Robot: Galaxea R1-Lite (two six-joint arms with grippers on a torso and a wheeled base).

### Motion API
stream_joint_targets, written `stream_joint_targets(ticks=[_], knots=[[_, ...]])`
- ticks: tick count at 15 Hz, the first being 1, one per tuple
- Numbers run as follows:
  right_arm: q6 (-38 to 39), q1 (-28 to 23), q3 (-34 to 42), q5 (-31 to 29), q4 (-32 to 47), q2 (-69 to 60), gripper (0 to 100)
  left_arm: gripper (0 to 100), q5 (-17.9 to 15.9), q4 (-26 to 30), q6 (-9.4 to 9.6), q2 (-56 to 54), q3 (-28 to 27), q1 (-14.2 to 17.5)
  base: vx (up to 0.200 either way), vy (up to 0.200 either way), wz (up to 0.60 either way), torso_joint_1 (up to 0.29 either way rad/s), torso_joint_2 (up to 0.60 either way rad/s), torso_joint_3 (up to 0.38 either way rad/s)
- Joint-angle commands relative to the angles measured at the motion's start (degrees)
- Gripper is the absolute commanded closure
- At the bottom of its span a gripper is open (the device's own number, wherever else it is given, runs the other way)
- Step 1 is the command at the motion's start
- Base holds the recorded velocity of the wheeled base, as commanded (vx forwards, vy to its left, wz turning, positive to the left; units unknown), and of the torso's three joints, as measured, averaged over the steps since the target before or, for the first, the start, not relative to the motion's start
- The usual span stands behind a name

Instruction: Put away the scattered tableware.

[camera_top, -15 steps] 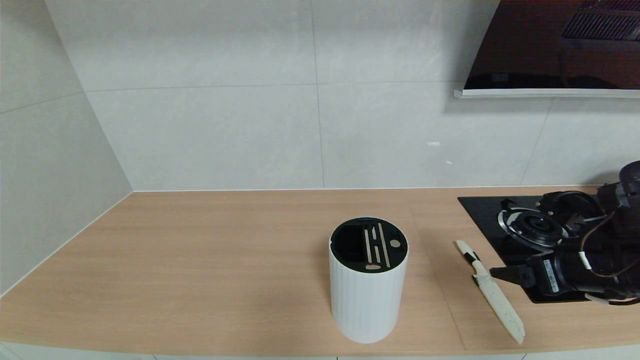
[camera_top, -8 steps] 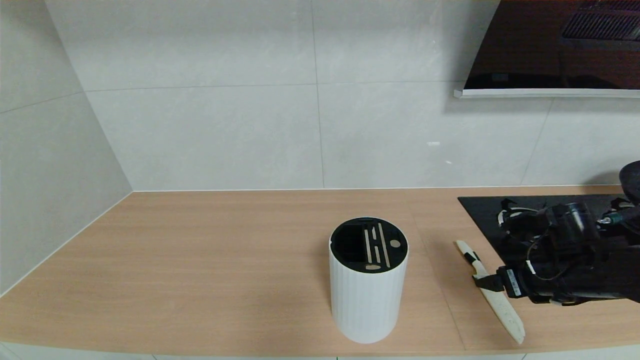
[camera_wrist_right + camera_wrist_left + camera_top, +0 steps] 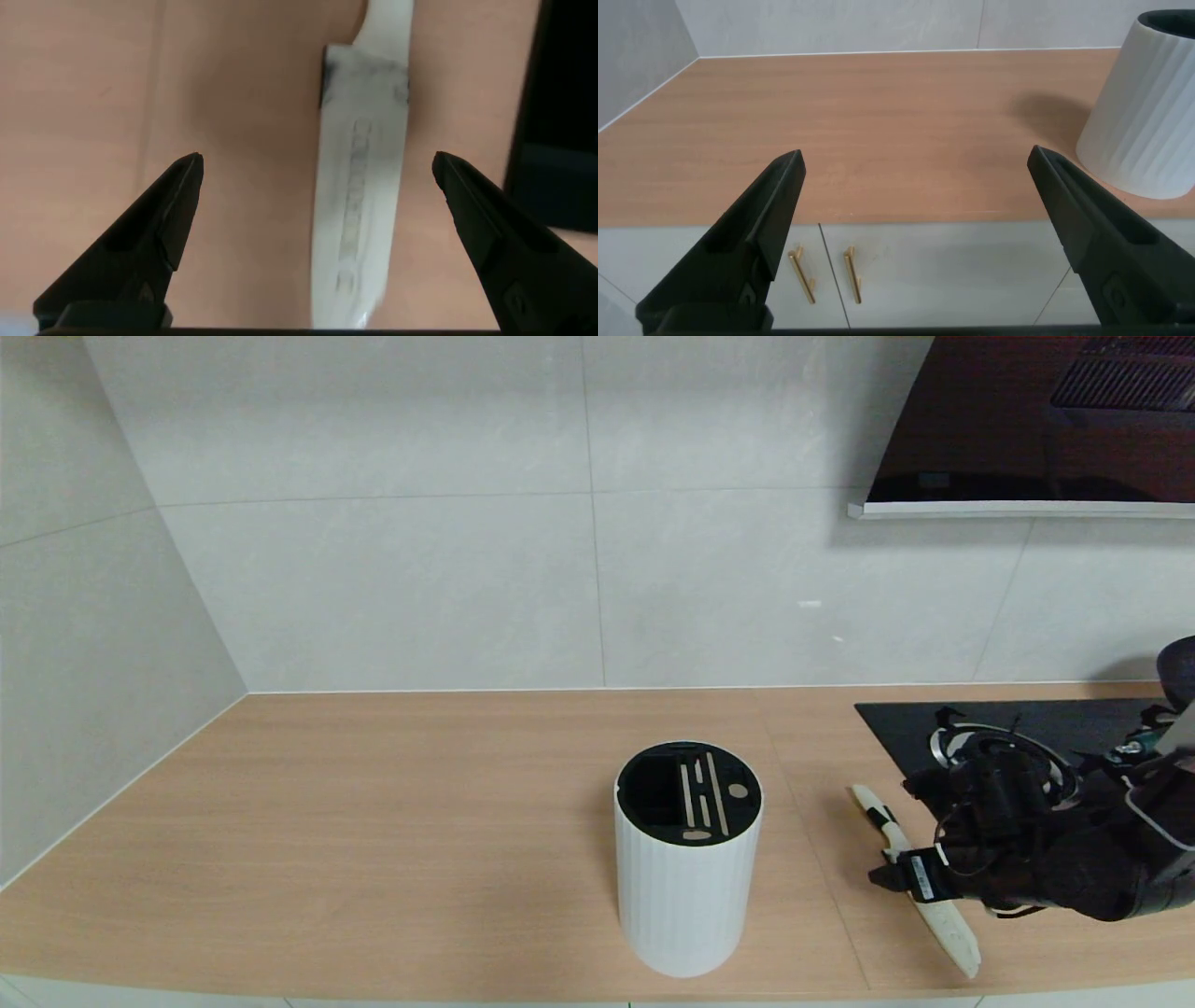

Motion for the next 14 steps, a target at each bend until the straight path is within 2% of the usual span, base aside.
stream_joint_targets(ticks=[1, 8, 12, 13, 14], knots=[[0.0, -0.8, 0.0, -0.4, -3.3, 4.4, 0, 0, 0.0, 0.0, 0.02, 0.0, 0.0, 0.0, 0.000, 0.000, 0.00, 0.000, 0.00, 0.000], [1.5, -2.2, -2.7, -0.5, -4.6, 7.0, 0, 0, 0.0, 0.0, 0.02, 0.0, 0.0, 0.0, 0.000, 0.000, 0.00, 0.000, 0.00, 0.000], [2.5, -2.3, -2.8, -1.4, -8.4, 8.7, 0, 0, 0.0, 0.0, 0.02, 0.0, 0.0, 0.0, 0.000, 0.000, 0.00, 0.000, 0.00, 0.000], [2.9, -2.3, -2.8, -1.6, -8.6, 8.9, 100, 0, 0.0, 0.0, 0.02, 0.0, 0.0, 0.0, 0.000, 0.000, 0.00, 0.000, 0.00, 0.000], [2.9, -2.3, -2.7, -1.6, -8.6, 9.0, 100, 0, 0.0, 0.0, 0.02, 0.0, 0.0, 0.0, 0.000, 0.000, 0.00, 0.000, 0.00, 0.000]])
